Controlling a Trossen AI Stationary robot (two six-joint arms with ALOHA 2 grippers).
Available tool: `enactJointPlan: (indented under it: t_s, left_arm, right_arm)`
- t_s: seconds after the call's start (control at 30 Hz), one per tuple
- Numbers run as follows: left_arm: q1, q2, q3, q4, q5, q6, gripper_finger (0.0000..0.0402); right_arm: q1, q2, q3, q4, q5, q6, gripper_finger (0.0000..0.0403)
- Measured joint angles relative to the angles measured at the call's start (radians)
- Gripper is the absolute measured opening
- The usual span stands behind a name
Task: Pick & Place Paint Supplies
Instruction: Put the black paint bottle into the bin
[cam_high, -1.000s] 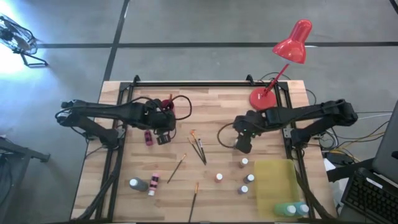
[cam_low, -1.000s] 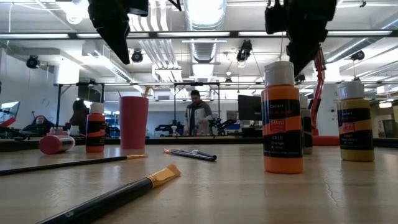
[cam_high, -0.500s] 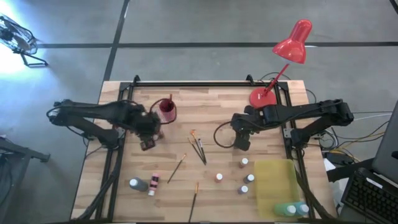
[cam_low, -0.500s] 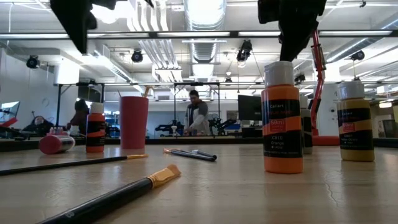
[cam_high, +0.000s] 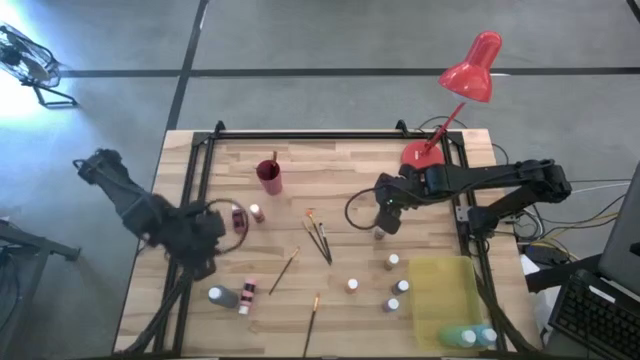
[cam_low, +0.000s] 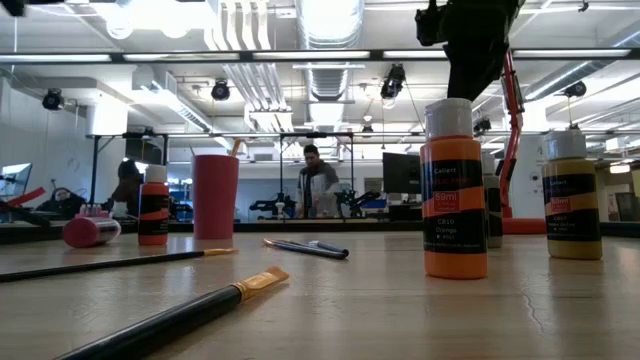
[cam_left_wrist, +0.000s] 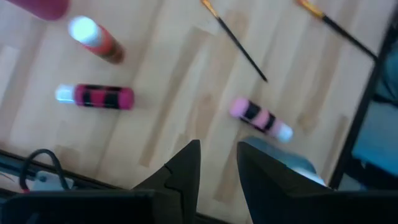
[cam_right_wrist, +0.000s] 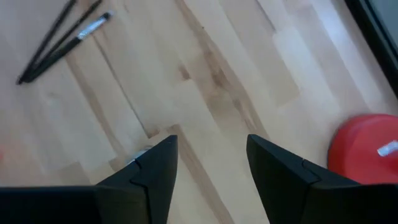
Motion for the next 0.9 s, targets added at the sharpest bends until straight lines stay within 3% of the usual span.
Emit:
enactJointPlan:
  t_s: [0.27,0.43,0.63,0.9]
  left_arm:
    - [-0.294,0.028,0.000,-0.049,-0.121,-0.248,0.0110]
    - [-0.428,0.051,-0.001,-0.120,-0.137,-0.435,0.0110]
    - [-0.517,0.103,-0.005,-0.112,-0.132,-0.536,0.0110]
    - [-0.549,0.216,-0.065,-0.071,-0.057,-0.642,0.0110]
  right_arm:
    - [-0.002,-0.002,-0.021,0.007,0.031,0.094,0.0210]
    - [-0.002,-0.002,-0.042,0.033,0.031,0.110,0.0217]
    - [-0.002,-0.002,-0.068,0.051,0.055,0.135,0.0225]
    - [-0.002,-0.003,-0.109,0.053,0.056,0.196,0.0243]
